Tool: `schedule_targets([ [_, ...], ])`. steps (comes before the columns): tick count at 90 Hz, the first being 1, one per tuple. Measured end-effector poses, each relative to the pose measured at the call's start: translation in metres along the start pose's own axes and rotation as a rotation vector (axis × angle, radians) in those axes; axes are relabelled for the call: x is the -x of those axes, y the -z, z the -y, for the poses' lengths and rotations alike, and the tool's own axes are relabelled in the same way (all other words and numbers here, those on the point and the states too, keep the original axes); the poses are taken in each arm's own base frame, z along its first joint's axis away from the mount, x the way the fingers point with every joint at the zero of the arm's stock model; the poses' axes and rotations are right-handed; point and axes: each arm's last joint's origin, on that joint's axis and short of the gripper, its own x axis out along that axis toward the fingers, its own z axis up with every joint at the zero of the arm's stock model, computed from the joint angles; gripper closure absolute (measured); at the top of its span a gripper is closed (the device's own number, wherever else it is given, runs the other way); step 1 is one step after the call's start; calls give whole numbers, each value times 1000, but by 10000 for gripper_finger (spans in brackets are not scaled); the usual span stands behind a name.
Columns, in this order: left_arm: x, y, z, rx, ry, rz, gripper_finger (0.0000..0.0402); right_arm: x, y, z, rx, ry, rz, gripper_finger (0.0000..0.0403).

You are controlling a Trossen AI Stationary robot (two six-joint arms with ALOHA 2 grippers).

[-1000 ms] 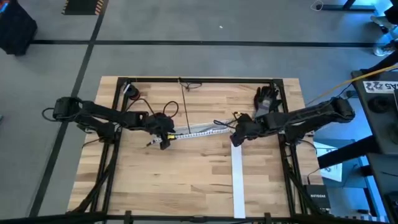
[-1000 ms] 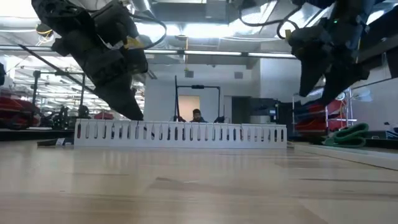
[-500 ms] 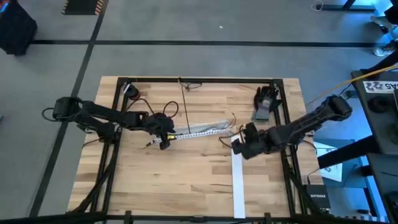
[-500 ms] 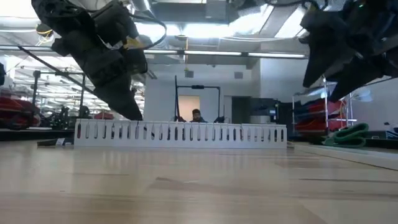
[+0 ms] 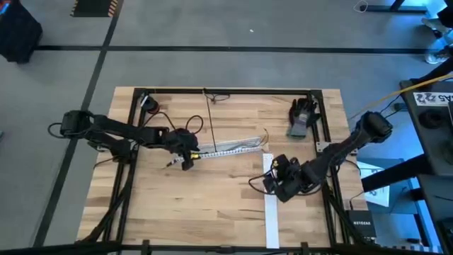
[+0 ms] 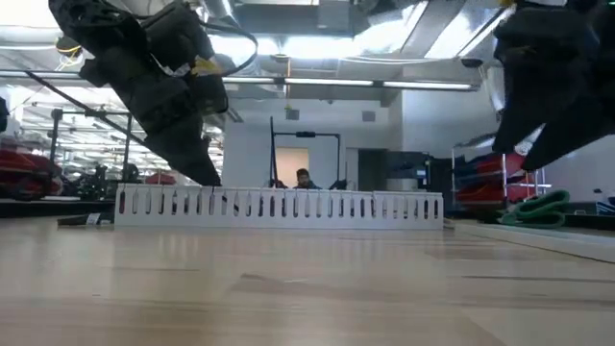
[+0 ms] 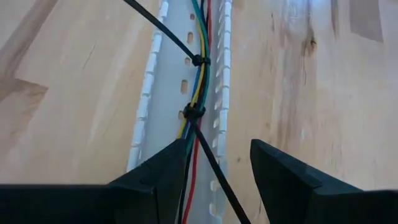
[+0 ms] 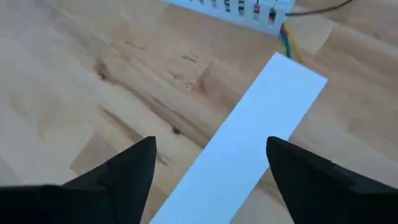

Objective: Ziptie cables
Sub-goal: Put the set of zip-tied cables in the cable duct

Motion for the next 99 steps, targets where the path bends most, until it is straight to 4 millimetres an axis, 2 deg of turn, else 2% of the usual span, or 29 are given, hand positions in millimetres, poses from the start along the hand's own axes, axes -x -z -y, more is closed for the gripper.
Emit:
schedule_targets([
  [31, 0, 0, 0, 3, 0, 2, 227, -9, 4, -1, 17, 34, 32, 112],
  [42, 0, 0, 0, 4, 0, 2, 227, -10, 4, -2, -28, 30, 52, 112],
  [63, 0, -1, 0, 16, 1, 6, 227, -22, 12, -9, -43, 16, 11, 112],
  [81, 0, -1, 0, 25, 1, 7, 227, -28, 18, 7, -183, 212, -40, 112],
  [99, 0, -1, 0, 44, 2, 8, 227, -31, 13, 9, -220, 234, -33, 107],
])
